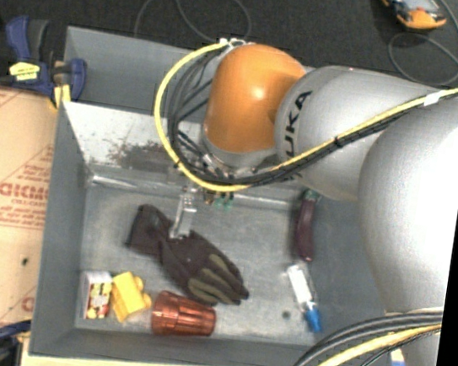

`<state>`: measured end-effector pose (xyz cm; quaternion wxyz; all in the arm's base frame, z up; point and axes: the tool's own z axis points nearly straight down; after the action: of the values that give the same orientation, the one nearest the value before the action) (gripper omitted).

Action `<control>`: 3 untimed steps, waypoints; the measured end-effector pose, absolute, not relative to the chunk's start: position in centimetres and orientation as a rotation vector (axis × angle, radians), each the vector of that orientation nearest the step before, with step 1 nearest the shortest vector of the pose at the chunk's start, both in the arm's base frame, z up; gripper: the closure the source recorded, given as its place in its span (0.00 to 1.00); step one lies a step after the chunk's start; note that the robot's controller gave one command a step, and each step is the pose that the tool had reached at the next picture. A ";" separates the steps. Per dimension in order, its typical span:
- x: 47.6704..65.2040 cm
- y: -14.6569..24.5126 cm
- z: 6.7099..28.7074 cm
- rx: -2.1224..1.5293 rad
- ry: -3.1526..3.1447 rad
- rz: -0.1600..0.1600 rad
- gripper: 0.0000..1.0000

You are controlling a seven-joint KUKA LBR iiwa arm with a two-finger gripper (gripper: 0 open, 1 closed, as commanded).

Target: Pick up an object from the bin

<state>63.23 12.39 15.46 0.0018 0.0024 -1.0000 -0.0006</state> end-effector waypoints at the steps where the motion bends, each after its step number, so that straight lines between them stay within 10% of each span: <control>1: 63.4 12.3 16.0 0.004 -3.145 -0.004 0.00; 3: 59.1 10.9 6.8 -0.177 -3.134 -0.002 0.00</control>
Offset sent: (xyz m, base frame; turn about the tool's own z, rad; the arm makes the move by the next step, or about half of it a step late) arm -0.0469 -0.0164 -0.0846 0.1371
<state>59.05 10.89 6.78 0.0015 -0.0563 -0.9984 -0.0008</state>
